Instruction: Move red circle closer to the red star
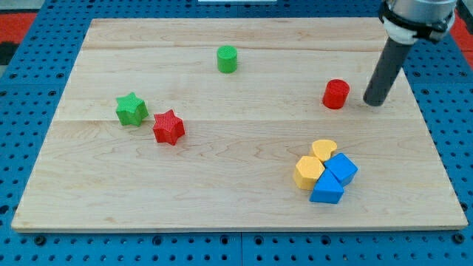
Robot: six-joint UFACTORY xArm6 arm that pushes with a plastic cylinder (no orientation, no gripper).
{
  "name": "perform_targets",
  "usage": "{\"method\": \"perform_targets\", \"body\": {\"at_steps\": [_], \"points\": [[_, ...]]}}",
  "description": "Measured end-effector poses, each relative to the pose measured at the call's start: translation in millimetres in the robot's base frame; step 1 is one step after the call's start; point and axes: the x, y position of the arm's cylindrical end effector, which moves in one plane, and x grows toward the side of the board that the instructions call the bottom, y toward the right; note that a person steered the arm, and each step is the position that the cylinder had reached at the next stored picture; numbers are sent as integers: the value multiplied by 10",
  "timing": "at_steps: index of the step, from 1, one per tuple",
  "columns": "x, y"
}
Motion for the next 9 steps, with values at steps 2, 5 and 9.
{"method": "perform_targets", "body": {"at_steps": [2, 5, 9], "points": [[-265, -350], [-53, -627], [256, -1058]]}}
